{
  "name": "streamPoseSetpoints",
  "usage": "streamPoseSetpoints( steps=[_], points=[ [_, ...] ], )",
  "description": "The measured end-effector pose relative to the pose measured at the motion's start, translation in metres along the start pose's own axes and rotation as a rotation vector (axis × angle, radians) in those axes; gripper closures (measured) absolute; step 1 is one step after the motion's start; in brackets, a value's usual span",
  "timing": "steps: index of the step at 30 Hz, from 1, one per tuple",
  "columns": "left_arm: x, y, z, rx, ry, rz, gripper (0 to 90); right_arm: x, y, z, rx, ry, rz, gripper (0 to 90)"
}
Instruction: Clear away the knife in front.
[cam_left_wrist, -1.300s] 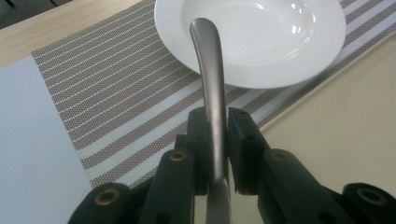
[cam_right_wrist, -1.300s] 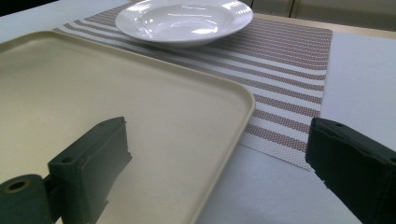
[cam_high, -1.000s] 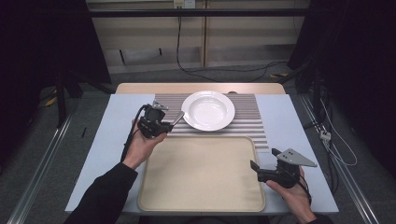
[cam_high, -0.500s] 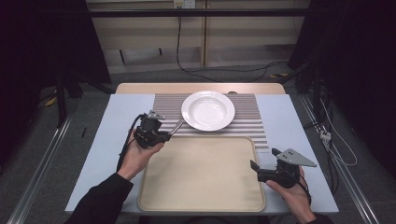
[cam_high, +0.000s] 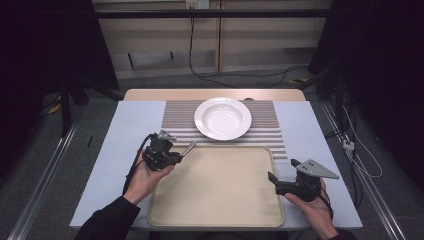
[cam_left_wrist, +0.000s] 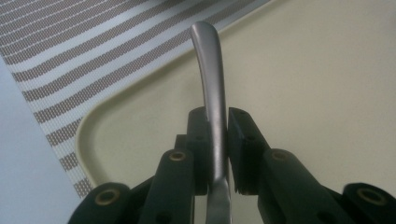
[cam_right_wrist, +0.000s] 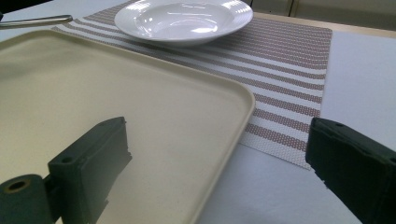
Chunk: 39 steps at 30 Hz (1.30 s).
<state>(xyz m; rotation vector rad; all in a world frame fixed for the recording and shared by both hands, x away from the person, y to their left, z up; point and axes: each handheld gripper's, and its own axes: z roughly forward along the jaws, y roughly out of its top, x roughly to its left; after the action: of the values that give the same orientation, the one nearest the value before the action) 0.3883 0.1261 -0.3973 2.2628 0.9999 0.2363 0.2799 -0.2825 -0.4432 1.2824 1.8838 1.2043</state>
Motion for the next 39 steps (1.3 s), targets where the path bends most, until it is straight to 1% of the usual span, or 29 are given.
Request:
streamPoseSetpoints(
  steps=[5,10,12,15,16,17,19,21,22,24,26,27,28,29,30,31,33,35,37,39],
  points=[
    [-0.004,-0.005,0.006,0.009,-0.007,-0.006,79.7,0.0,0.0,0.0,0.001,0.003,-0.002,6.0],
    [-0.007,-0.004,0.018,0.034,-0.009,0.006,79.7,0.0,0.0,0.001,0.003,0.001,-0.004,6.0],
    [-0.008,-0.004,0.021,0.039,-0.019,-0.005,79.7,0.0,0.0,0.001,0.004,0.001,-0.002,6.0],
    [-0.011,-0.005,0.024,0.037,-0.013,-0.006,79.6,0.0,0.0,0.0,0.004,0.0,-0.001,6.0],
    [-0.013,-0.005,0.025,0.038,0.0,-0.007,79.6,0.0,0.0,0.0,0.004,0.0,-0.001,6.0],
    [-0.013,-0.005,0.026,0.041,-0.012,-0.005,79.7,0.0,0.0,0.0,0.004,0.0,-0.001,6.1],
    [-0.013,-0.006,0.028,0.046,-0.022,-0.005,79.7,0.0,0.0,0.0,0.005,0.0,-0.001,6.1],
    [-0.014,-0.006,0.03,0.045,-0.024,-0.013,79.6,0.0,0.0,0.0,0.004,-0.001,-0.005,6.1],
    [-0.014,-0.006,0.031,0.051,-0.021,-0.006,79.6,0.0,0.0,0.0,0.005,0.0,-0.002,6.0],
    [-0.014,-0.007,0.034,0.052,-0.027,-0.016,79.6,0.0,0.0,0.0,0.005,0.001,-0.001,6.0],
    [-0.015,-0.007,0.035,0.057,-0.019,-0.013,79.6,0.0,0.0,0.0,0.007,0.002,-0.003,6.1],
    [-0.015,-0.007,0.036,0.06,-0.022,-0.017,79.6,0.0,0.0,0.0,0.006,0.003,-0.005,6.1],
    [-0.015,-0.007,0.037,0.063,-0.027,-0.02,79.6,0.0,0.0,0.0,0.005,0.003,-0.004,6.1],
    [-0.015,-0.008,0.038,0.063,-0.033,-0.031,79.6,0.0,0.0,0.0,0.006,0.003,-0.004,6.1],
    [-0.014,-0.008,0.038,0.065,-0.047,-0.042,79.6,0.0,0.0,0.0,0.006,0.004,-0.004,6.1],
    [-0.015,-0.008,0.039,0.068,-0.043,-0.044,79.6,0.0,0.0,0.0,0.006,0.004,-0.004,6.1],
    [-0.016,-0.009,0.042,0.078,-0.021,-0.029,79.6,0.0,0.0,0.0,0.005,0.004,-0.003,6.1],
    [-0.017,-0.01,0.042,0.087,-0.014,-0.021,79.5,0.0,0.0,0.0,0.006,0.005,-0.003,6.1],
    [-0.017,-0.01,0.042,0.09,-0.018,-0.028,79.5,0.0,0.0,0.0,0.005,0.004,-0.004,6.1],
    [-0.018,-0.01,0.042,0.087,-0.011,-0.028,79.5,0.0,0.0,0.0,0.007,0.004,-0.003,6.1]
  ],
)
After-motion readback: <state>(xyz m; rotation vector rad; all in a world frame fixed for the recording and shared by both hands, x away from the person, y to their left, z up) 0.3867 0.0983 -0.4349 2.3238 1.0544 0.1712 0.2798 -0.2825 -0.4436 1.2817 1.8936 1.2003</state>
